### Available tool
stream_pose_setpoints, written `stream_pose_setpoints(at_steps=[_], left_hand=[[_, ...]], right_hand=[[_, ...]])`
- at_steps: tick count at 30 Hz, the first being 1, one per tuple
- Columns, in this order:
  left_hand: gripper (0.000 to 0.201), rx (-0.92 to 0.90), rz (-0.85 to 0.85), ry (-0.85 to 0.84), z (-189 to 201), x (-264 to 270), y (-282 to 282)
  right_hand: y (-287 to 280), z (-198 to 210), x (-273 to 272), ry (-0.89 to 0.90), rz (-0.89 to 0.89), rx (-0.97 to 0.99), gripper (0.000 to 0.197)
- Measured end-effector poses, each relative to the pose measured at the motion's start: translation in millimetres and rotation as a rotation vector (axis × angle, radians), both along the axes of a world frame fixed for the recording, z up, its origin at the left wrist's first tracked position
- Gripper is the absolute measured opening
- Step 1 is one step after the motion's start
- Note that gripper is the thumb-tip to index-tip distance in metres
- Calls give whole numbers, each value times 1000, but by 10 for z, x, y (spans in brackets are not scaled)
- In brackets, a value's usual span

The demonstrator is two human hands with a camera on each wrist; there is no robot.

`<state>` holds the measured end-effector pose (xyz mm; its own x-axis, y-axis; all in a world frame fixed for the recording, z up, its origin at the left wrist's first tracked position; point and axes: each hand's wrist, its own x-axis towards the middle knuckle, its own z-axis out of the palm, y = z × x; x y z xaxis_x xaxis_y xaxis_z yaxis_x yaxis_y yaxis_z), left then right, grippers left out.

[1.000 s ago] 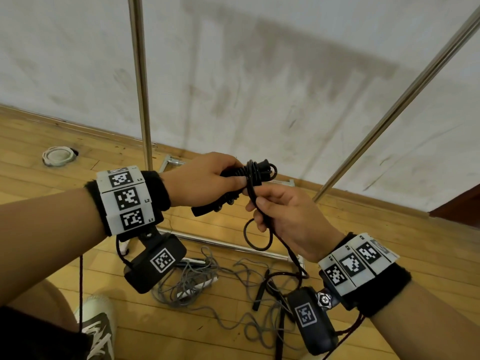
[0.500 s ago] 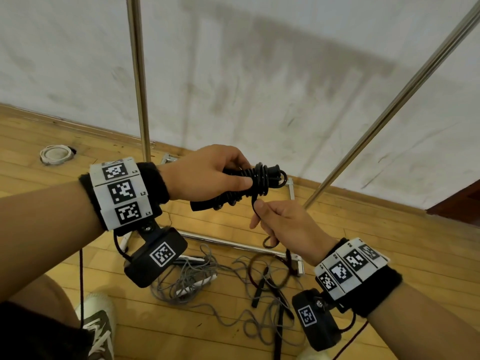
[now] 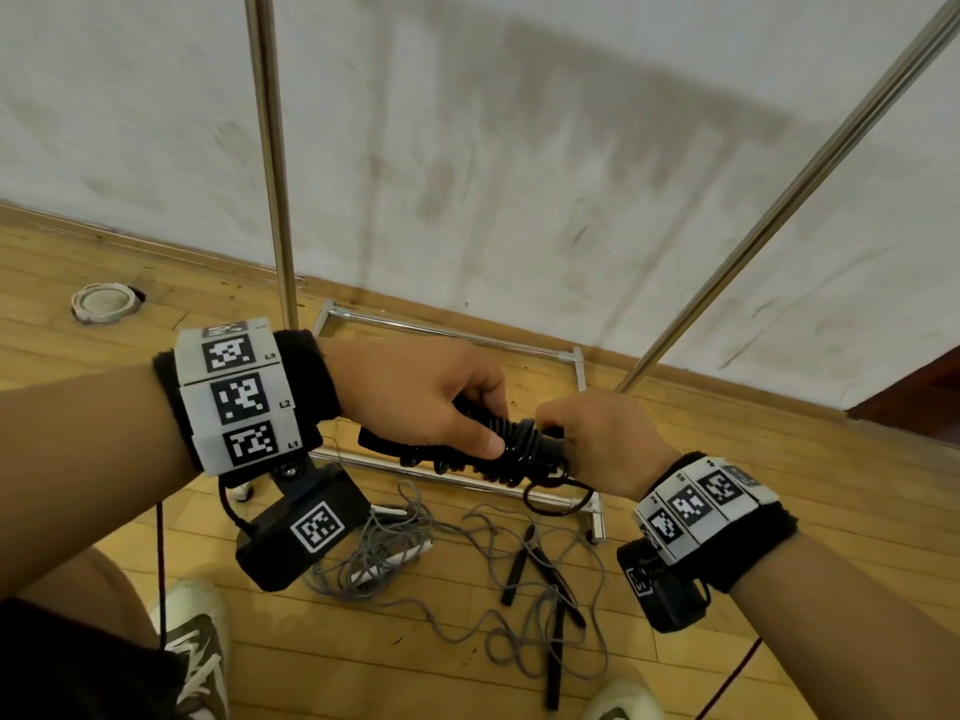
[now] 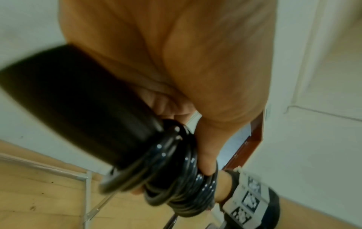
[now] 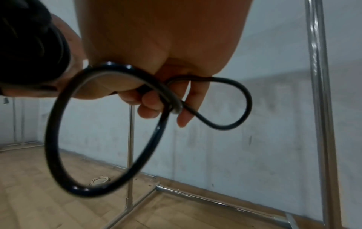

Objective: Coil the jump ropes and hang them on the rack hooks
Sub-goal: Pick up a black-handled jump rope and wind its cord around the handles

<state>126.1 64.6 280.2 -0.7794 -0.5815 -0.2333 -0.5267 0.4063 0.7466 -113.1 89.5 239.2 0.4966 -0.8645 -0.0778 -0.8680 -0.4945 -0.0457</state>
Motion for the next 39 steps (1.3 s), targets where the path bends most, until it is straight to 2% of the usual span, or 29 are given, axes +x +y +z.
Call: stream_pose_setpoints(at_steps=[1, 3, 5, 8, 12, 14, 18, 22, 26, 30, 33, 36, 39], left_hand=[[20, -32, -12, -36, -11, -15, 11], [24, -99, -21, -110, -47, -53, 24], [28, -166, -21, -185, -89, -91, 19], [33, -260, -9, -266, -154, -126, -20], [35, -294, 96, -276, -232, -109, -118], [36, -293, 185, -247, -254, -89, -157], [26, -266, 279, -135, -268, -47, -203], [20, -217, 329, -23, -199, -56, -218], [19, -107, 443, 84, -117, -69, -197], [22, 19, 470, 176, -26, -61, -170], [39, 138, 443, 257, 8, -64, -103], [51, 27, 395, 189, -13, -103, -68], [36, -50, 398, 158, -59, -108, -108]], right_hand=[[-33, 8, -3, 22, -21, -17, 38], [-71, 61, 41, 0, -57, -31, 46], [-70, 109, 93, -126, -91, 17, 46], [-78, 204, 168, -309, -105, 132, 32], [-99, 361, 230, -486, -124, 230, 12], [-78, 421, 269, -560, -138, 294, 7], [-40, 405, 370, -679, -188, 314, 20], [-26, 305, 441, -766, -300, 233, 32], [10, 228, 426, -846, -288, 284, 16], [84, 120, 489, -867, -258, 292, 16], [124, 105, 473, -852, -263, 277, 18], [173, 115, 439, -819, -238, 246, 16], [210, 107, 449, -781, -241, 212, 11]])
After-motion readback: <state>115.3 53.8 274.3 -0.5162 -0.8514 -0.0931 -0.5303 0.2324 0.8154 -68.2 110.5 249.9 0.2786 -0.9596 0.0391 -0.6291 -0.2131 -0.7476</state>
